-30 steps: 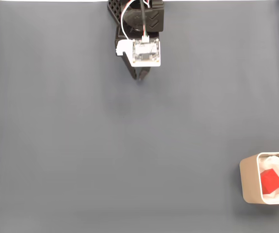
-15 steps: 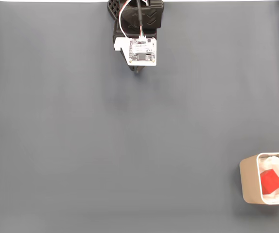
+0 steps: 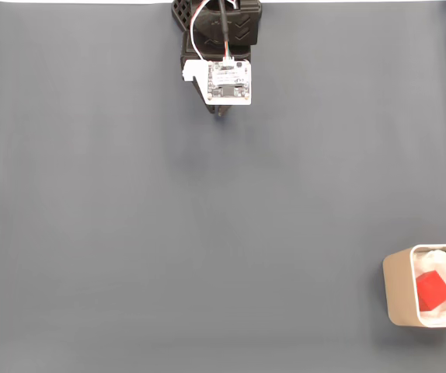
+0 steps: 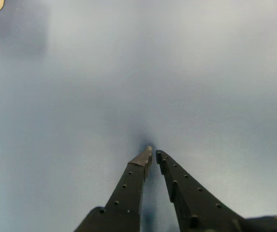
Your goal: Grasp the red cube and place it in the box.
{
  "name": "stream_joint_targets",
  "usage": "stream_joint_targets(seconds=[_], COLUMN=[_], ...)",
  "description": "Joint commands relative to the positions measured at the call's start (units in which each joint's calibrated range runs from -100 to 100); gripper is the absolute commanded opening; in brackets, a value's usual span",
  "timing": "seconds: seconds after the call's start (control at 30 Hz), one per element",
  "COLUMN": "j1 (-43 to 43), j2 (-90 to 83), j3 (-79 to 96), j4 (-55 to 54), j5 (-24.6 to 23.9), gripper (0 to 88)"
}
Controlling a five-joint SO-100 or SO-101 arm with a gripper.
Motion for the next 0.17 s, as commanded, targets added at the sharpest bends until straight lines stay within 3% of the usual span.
stream_joint_targets(seconds=[0.0,0.13], j1=[-0.2,-0.2], j2=[0.1,0.1], j3=[0.5,0.5], j4=[1.3,1.3], j5=[0.2,0.2], gripper=[0.2,0.2])
